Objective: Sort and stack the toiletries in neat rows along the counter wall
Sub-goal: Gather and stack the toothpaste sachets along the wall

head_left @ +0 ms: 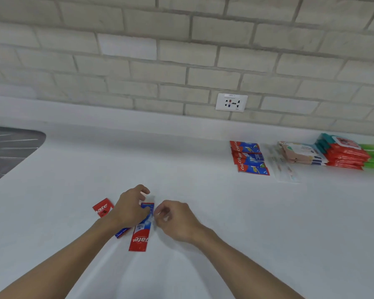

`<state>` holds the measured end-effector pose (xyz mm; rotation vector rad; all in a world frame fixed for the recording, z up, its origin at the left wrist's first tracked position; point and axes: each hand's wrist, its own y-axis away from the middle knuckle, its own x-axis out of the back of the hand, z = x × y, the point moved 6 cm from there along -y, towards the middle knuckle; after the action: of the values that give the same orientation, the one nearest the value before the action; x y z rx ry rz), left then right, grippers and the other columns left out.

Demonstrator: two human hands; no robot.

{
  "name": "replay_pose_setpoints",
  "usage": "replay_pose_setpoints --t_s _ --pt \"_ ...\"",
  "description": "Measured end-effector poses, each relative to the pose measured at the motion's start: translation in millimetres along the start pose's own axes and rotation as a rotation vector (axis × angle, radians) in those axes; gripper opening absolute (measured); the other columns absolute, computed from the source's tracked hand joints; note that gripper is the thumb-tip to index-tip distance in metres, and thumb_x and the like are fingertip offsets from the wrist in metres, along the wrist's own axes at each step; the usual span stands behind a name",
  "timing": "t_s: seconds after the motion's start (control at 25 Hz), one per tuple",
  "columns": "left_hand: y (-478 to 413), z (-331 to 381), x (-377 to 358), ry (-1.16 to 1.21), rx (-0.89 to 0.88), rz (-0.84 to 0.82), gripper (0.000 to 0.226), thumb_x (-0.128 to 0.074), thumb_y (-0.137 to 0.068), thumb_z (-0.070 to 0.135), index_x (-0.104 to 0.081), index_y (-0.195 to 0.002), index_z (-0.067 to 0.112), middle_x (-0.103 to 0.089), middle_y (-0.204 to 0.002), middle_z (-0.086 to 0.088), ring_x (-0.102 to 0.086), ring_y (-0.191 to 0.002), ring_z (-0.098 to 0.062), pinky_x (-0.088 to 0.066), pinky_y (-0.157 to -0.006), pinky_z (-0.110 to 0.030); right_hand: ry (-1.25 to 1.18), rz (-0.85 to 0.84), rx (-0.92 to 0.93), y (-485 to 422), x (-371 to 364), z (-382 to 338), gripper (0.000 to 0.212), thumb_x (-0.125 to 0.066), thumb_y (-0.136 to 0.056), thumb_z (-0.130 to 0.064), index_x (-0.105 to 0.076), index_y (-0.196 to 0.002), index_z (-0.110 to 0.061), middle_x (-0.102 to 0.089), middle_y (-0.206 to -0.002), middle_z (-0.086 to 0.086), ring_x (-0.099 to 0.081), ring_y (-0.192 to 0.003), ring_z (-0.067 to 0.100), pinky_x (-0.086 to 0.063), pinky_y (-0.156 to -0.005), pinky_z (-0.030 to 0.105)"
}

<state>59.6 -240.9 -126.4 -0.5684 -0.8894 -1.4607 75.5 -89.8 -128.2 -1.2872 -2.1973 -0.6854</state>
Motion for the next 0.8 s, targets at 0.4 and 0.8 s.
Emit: replay_pose_setpoints --t_s 0.4,0.8 --pt "-10.9 -8.4 -5.0 -0.210 -0.111 -0.152 0.060 -0.074 -0.081 0.032 -0.046 -0.134 0.024 -0.054 -0.132 0.001 -0.058 -0.112 -0.016 -0.052 -0.084 -0.020 0.283 0.105 -0.050 21.1 -36.2 2.3 0.073 -0.070 -0.070 -0.065 -0.045 -0.131 -0.033 -0.042 -0.122 -0.005 -0.034 -0.117 0.016 -0.030 -0.104 0.032" --pt "-14.4 -5.2 -10.4 -0.111 0.025 -0.165 0.049 -0.065 -0.086 0.046 -0.050 -0.123 0.018 -0.062 -0.121 -0.002 -0.060 -0.094 -0.013 -0.051 -0.073 -0.020 0.033 0.074 -0.073 23.3 -21.1 20.9 0.059 -0.072 -0.086 -0.034 -0.046 -0.139 -0.023 -0.042 -0.129 -0.004 -0.036 -0.122 0.009 -0.036 -0.101 0.018"
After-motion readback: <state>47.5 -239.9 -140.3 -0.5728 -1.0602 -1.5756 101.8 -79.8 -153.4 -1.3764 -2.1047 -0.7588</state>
